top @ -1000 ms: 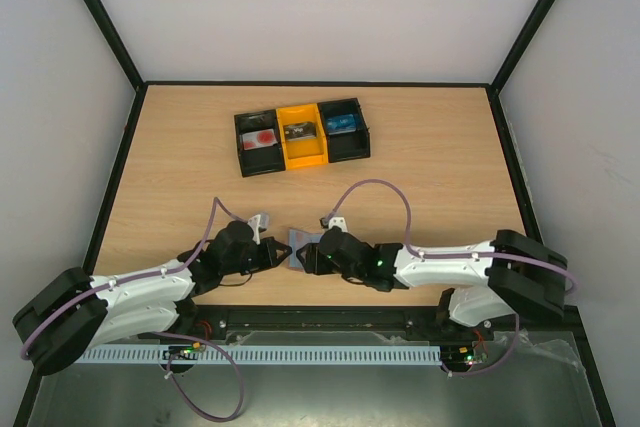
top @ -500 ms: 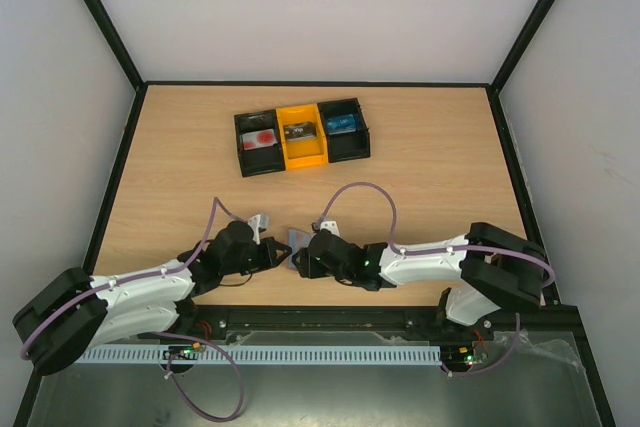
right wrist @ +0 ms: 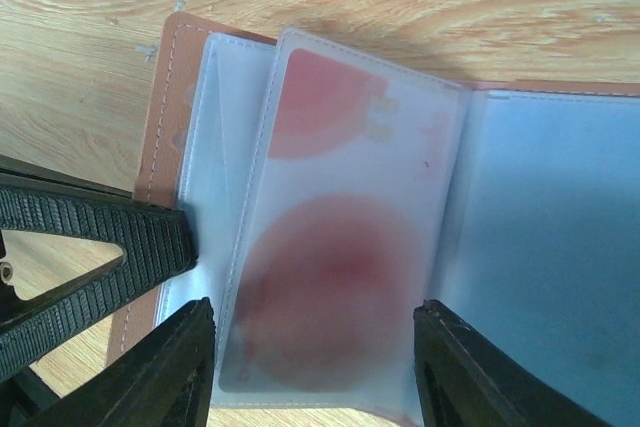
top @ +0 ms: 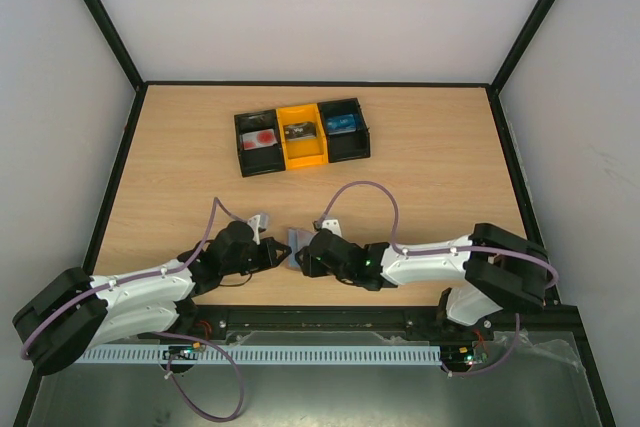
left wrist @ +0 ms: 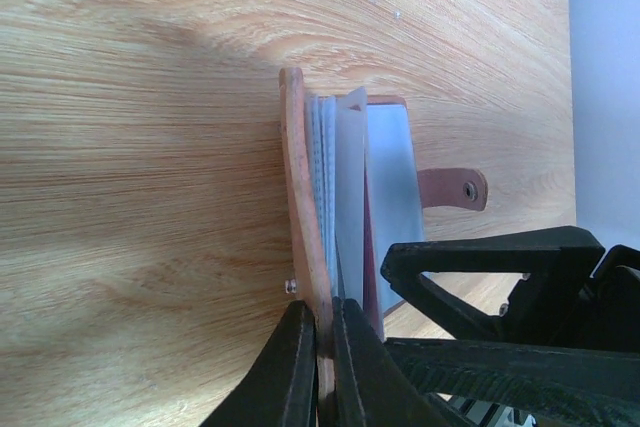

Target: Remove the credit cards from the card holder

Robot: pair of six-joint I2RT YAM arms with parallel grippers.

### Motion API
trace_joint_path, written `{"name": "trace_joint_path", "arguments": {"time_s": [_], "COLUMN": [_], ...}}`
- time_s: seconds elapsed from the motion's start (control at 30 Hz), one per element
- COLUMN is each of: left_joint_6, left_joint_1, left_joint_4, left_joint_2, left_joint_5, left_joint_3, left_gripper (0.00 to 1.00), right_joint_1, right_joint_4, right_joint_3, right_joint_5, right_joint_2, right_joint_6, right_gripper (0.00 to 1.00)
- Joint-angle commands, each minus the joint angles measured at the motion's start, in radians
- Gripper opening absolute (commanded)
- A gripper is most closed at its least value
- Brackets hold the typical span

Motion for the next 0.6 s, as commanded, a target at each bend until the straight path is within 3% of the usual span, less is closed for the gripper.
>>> {"name": "trace_joint_path", "arguments": {"time_s": [0.0, 0.57], "left_joint_6": [0.019, 0.025], "left_joint_1": [-0.004, -0.003], "left_joint_4": [-0.038, -0.194], "left_joint_2": [-0.001, -0.073], "left_joint_5": [-0.032, -0.141], "left_joint_3": [-0.002, 0.032], "left_gripper": [0.07, 0.31], "right_joint_1": [0.006, 0.007], "right_joint_4": [-0.050, -0.094], "right_joint_3": [-0.025, -0.065], "right_joint_5": [0.057, 0.096], "right_joint_2": [-0.040, -0.117], "right_joint_6": [-0.002, -0.006], "right_gripper": [0.52, 0.48]}}
